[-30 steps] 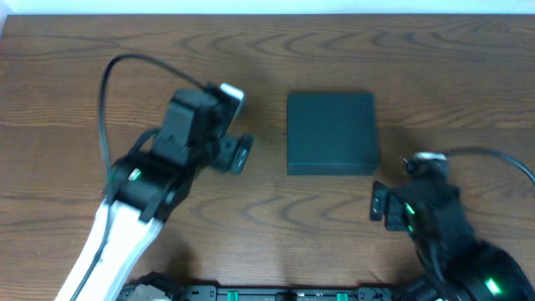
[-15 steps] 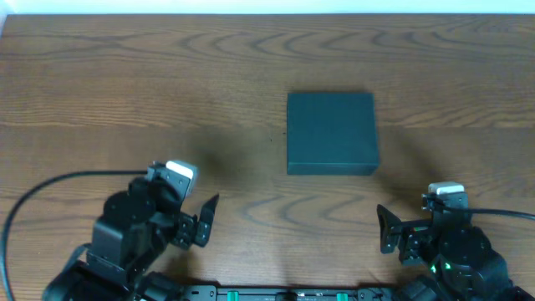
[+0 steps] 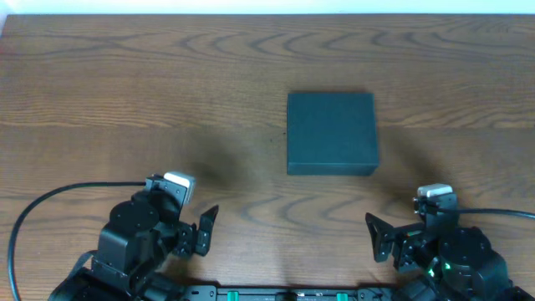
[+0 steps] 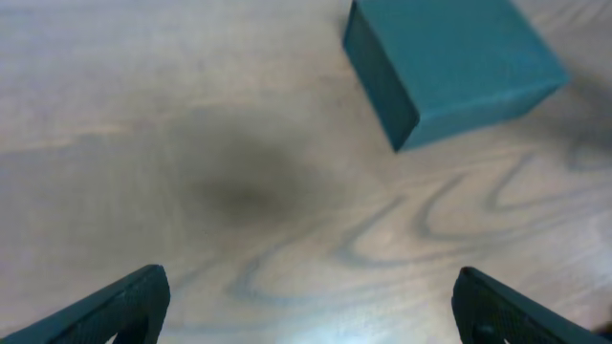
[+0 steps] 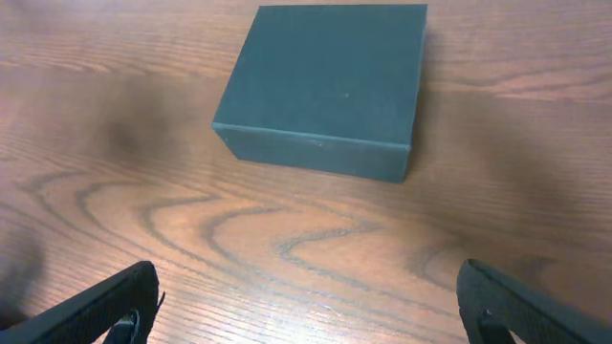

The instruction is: Pack container

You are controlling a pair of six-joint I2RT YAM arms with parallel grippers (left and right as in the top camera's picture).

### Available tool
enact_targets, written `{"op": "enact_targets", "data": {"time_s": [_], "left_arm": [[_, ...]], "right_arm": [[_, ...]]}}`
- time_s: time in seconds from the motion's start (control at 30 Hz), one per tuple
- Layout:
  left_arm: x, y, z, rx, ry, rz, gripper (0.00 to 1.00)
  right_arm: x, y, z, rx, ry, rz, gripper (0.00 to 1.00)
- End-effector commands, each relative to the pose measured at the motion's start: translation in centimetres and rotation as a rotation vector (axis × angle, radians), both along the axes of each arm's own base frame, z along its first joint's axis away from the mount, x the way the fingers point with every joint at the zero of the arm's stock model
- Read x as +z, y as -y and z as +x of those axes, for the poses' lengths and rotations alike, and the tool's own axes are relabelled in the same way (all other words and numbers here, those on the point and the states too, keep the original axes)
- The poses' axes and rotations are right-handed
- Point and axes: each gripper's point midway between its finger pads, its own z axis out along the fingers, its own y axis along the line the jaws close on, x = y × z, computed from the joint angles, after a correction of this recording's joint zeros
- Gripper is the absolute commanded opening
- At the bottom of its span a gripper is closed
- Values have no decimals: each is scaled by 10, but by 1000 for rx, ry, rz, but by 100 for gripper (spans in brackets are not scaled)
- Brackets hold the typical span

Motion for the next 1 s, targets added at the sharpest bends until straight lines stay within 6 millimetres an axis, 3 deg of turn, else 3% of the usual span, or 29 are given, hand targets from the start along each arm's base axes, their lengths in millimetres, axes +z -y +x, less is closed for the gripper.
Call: {"op": "enact_targets", "data": {"time_s": [0.0,0.33,0.53,0.73,0.97], "left_arm": [[-5,-3,-7,10,-36,-2,96],[-23,-11,-24,10,-132,44,95],[-23,-11,-25,10,-134,45,95],[-23,-11,-25,10,-134,45,95],[-23,-11,-25,11,-135,45,95]], "right_arm": [[3,-3,-2,10,-2,21,99],[4,0,-2,-3,3,24,99],[4,33,1,-160,42,3,99],[-20,48,-8,-128,98,-116,99],[-48,61,-4,-215,148,-110,99]]}}
